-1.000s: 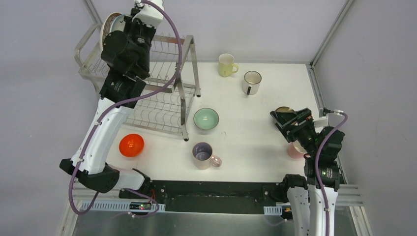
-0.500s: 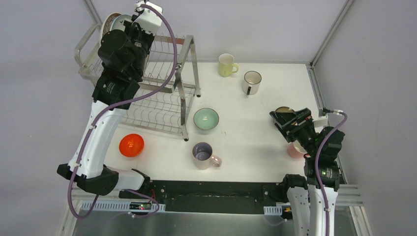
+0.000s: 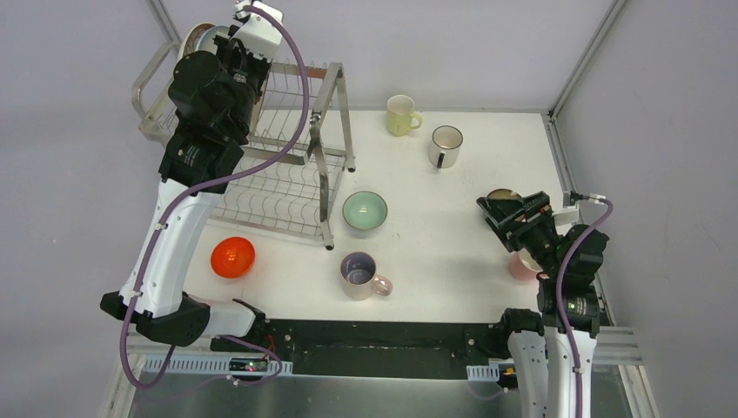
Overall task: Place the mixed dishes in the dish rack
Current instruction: Insert the plate into the dish rack.
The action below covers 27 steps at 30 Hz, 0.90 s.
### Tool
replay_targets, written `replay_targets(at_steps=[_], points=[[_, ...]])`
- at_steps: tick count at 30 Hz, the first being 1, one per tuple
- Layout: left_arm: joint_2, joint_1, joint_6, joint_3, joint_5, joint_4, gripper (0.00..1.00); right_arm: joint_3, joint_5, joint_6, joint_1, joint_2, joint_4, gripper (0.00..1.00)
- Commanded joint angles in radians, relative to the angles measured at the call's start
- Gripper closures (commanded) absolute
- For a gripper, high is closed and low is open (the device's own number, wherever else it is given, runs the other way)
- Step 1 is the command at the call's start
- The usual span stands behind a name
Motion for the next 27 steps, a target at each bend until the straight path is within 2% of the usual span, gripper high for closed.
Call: replay_targets(at_steps=[1, 12, 21, 24, 27], points=[[-0.045, 0.0, 0.018, 0.068, 0.033, 0.119, 1.0, 0.003, -0.016, 0.007, 0.005, 0.001, 0.053, 0.0], [-0.047, 0.006, 0.026, 0.002, 0.016, 0.068, 1.0, -0.004, -0.013, 0.004, 0.005, -0.01, 0.043, 0.0], [-0.023, 0.015, 0.044, 0.032, -0.005, 0.018, 1.0, -0.015, -0.017, 0.004, 0.005, -0.011, 0.048, 0.0], [-0.018, 0.02, 0.038, 0.033, -0.015, 0.015, 0.94, -0.013, -0.018, 0.004, 0.005, -0.009, 0.047, 0.0], [-0.012, 0.022, 0.015, 0.051, -0.026, -0.015, 0.81, -0.015, -0.017, 0.006, 0.005, -0.015, 0.044, 0.0]])
